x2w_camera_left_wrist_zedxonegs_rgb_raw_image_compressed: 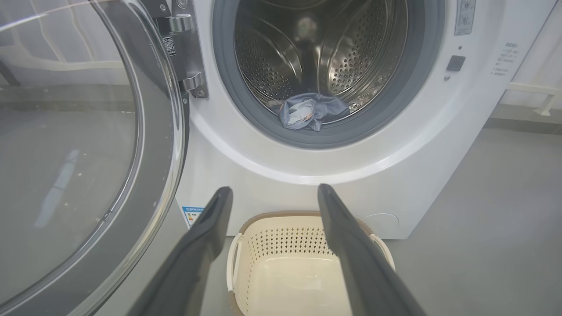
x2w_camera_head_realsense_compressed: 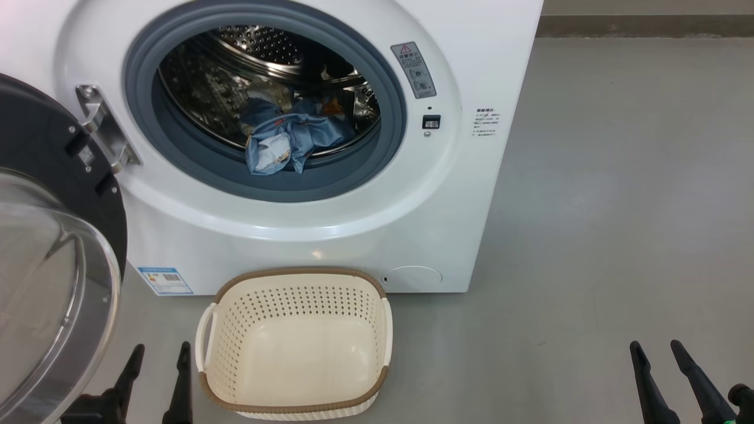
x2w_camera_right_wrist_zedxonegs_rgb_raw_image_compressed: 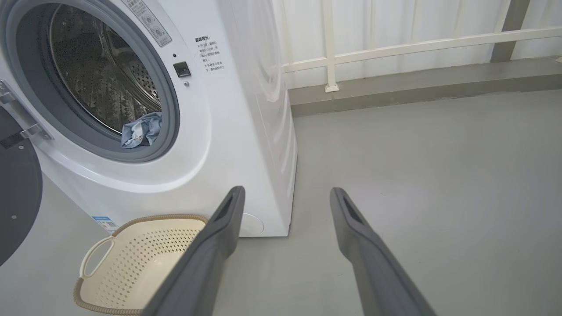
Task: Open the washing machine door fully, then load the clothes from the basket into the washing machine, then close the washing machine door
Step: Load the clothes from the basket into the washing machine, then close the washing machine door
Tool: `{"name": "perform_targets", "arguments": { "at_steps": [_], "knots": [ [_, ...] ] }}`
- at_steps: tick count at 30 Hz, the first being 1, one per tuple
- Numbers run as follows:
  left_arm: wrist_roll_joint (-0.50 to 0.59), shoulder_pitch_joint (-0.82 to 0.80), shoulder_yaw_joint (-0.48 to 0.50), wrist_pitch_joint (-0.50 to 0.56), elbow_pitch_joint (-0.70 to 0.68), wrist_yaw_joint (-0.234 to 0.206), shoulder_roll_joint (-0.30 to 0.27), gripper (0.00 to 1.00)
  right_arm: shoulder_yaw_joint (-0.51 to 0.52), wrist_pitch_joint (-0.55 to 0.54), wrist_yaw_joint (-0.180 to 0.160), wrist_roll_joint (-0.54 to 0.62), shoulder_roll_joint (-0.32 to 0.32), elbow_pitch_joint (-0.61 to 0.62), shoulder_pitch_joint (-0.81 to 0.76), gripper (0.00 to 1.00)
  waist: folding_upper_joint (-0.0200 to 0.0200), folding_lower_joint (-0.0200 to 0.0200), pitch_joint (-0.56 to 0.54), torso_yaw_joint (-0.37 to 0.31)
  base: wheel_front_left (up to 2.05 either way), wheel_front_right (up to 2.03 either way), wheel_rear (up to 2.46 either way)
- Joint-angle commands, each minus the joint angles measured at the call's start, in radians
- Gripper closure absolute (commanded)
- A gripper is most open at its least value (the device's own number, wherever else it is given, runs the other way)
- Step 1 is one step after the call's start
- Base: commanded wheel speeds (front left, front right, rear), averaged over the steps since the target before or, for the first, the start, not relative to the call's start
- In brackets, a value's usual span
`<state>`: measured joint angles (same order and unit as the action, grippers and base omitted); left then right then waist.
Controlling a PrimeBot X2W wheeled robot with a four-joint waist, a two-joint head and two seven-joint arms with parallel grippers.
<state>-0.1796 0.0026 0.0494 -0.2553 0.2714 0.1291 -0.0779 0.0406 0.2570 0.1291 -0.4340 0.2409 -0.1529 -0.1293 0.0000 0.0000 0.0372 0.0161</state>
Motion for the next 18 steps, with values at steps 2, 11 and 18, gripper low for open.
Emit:
{"name": "perform_targets", "arguments": {
  "at_steps": [2,11,18],
  "knots": [
    [0.014,-0.014,0.041,-0.006,-0.034,0.002,-0.010,0.00,-0.015,0.005,0.002,-0.001,0.020,0.028,-0.005,0.00,0.0000,0.0000,0.003,0.002,0.00,0.00,0.00],
    [0.004,-0.022,0.035,-0.006,-0.050,0.002,-0.008,0.00,-0.011,0.005,0.002,0.002,0.015,0.030,0.000,0.00,0.0000,0.0000,0.010,0.000,0.00,0.00,0.00],
    [0.005,-0.024,0.033,-0.006,-0.051,0.002,-0.010,0.00,-0.008,0.005,0.002,0.002,0.011,0.030,0.001,0.00,0.0000,0.0000,0.013,0.001,-0.02,0.02,0.00]
  ]
}}
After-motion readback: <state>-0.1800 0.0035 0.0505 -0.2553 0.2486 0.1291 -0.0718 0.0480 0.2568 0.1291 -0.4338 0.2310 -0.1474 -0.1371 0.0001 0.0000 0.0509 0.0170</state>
